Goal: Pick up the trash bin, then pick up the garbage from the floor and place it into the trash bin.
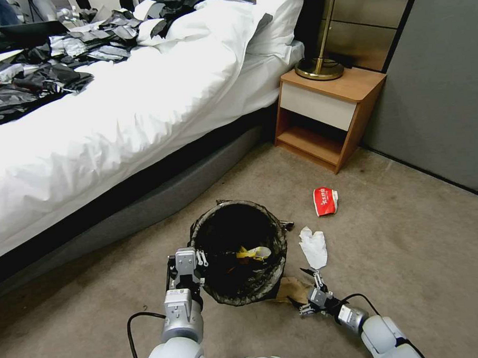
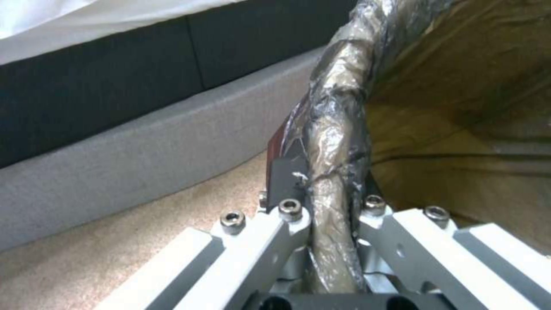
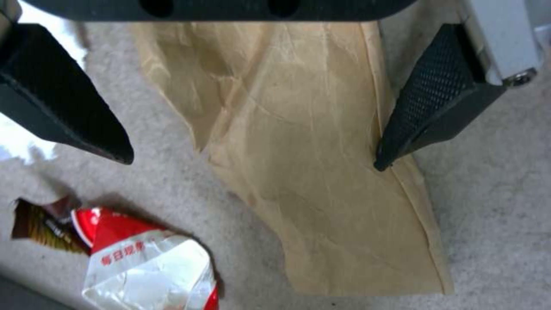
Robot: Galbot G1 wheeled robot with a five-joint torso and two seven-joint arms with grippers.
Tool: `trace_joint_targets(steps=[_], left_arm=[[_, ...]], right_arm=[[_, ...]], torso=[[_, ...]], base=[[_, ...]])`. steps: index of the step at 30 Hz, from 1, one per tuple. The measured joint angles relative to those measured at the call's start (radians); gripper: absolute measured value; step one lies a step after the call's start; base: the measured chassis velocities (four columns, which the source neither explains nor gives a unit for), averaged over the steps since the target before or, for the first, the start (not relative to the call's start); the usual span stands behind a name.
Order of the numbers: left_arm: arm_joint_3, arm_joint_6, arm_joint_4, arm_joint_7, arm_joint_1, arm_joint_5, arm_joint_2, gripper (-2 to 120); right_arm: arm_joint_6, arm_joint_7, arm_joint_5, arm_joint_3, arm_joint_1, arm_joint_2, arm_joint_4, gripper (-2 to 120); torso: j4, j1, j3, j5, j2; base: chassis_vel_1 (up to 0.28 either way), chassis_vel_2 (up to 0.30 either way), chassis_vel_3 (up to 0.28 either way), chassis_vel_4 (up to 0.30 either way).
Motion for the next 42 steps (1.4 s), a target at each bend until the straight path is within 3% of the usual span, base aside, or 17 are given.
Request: trace_joint_targets(steps=[4, 11, 15, 19, 25, 33, 42], left_arm=[[0.000, 0.000, 0.000, 0.000, 0.000, 0.000, -0.001, 0], [0.001, -0.001, 0.002, 0.000, 0.000, 0.001, -0.002, 0], [0.001, -0.001, 0.002, 0.000, -0.001, 0.001, -0.002, 0], [0.003, -0.001, 0.003, 0.000, -0.001, 0.001, -0.001, 0], [0.004, -0.001, 0.003, 0.000, -0.002, 0.001, 0.000, 0], [0.008, -0.001, 0.006, 0.000, -0.005, 0.000, 0.001, 0], [0.008, 0.000, 0.008, -0.001, -0.009, -0.002, 0.001, 0]], right_arm=[[-0.004, -0.013, 0.046, -0.002, 0.007, 0.007, -0.036, 100], [-0.004, -0.021, 0.083, -0.002, 0.011, 0.021, -0.090, 78], [-0.003, -0.023, 0.086, -0.002, 0.012, 0.024, -0.098, 72], [-0.003, -0.024, 0.090, -0.002, 0.013, 0.025, -0.102, 52], [-0.003, -0.024, 0.092, -0.002, 0.012, 0.024, -0.101, 41], [-0.002, -0.027, 0.097, 0.001, 0.008, 0.023, -0.102, 18], [0.001, -0.027, 0.102, 0.001, 0.010, 0.024, -0.104, 8]], torso=[[0.0000, 0.000, 0.000, -0.0001, 0.000], [-0.0002, 0.000, 0.000, -0.0007, 0.000], [-0.0001, 0.000, 0.000, -0.0003, 0.000], [0.0004, 0.000, 0.000, 0.0006, 0.000], [0.0005, 0.000, 0.000, 0.0008, 0.000], [0.0001, 0.000, 0.000, 0.0002, 0.000], [0.0000, 0.000, 0.000, 0.0001, 0.000]], base=[[0.000, 0.000, 0.000, 0.000], [0.000, 0.000, 0.000, 0.000], [0.000, 0.000, 0.000, 0.000], [0.000, 0.000, 0.000, 0.000], [0.000, 0.000, 0.000, 0.000], [0.000, 0.000, 0.000, 0.000], [0.000, 0.000, 0.000, 0.000]])
